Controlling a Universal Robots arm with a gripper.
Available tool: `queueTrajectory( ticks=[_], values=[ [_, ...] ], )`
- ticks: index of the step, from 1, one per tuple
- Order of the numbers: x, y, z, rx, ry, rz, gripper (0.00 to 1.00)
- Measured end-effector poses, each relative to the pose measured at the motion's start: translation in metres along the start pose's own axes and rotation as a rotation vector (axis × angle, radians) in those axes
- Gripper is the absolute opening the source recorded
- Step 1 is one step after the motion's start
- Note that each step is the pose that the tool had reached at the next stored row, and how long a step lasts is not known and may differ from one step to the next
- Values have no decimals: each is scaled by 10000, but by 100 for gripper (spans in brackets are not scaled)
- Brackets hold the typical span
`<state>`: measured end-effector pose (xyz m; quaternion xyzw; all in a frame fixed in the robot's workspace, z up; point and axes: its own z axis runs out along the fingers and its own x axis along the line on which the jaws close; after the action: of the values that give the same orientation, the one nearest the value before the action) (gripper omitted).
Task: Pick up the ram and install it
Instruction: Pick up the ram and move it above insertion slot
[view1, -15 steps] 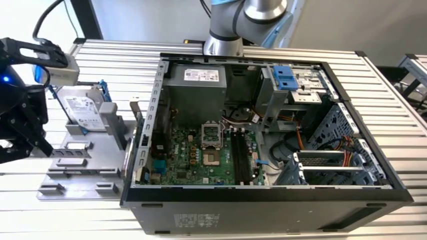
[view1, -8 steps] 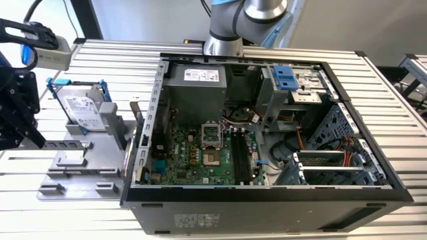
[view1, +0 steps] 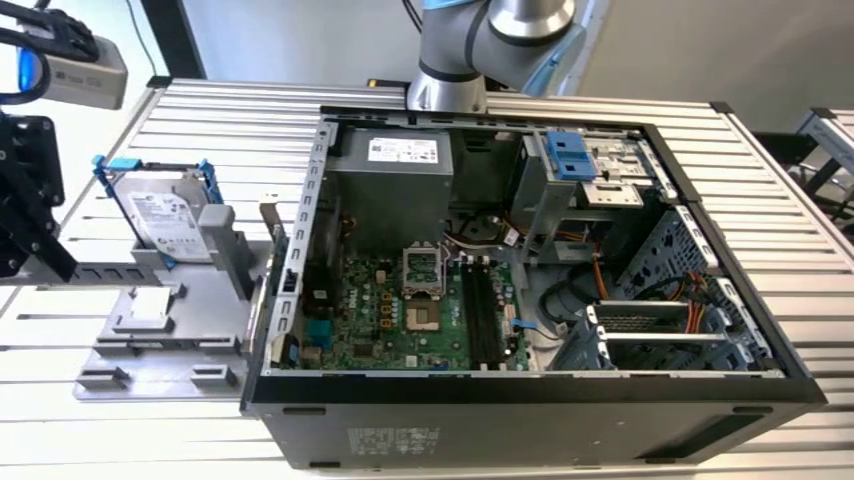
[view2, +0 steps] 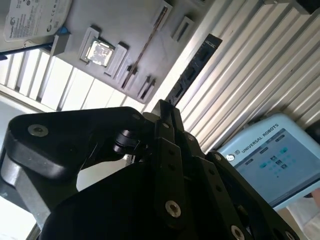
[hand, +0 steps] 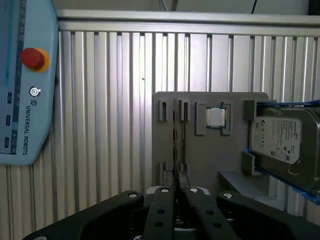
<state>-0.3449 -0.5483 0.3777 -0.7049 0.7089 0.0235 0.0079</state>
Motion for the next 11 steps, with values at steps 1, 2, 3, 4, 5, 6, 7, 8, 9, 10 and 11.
queueTrajectory(
  ticks=[1,2,3,4,5,6,7,8,9,10,11],
  values=[
    [-2,1,-31,0,0,1,0],
    [-4,2,-55,-1,1,2,0],
    [-6,2,-68,-1,1,1,0],
    [-7,2,-69,0,0,1,0],
    [-7,2,-69,0,-1,1,0],
    [-7,2,-69,1,-1,1,0],
    [-7,2,-69,1,-1,1,0],
    [-7,2,-70,1,-1,1,0],
    [-7,3,-70,0,0,1,0],
    [-7,2,-71,-1,0,1,0],
    [-7,2,-71,0,0,1,0]
  ],
)
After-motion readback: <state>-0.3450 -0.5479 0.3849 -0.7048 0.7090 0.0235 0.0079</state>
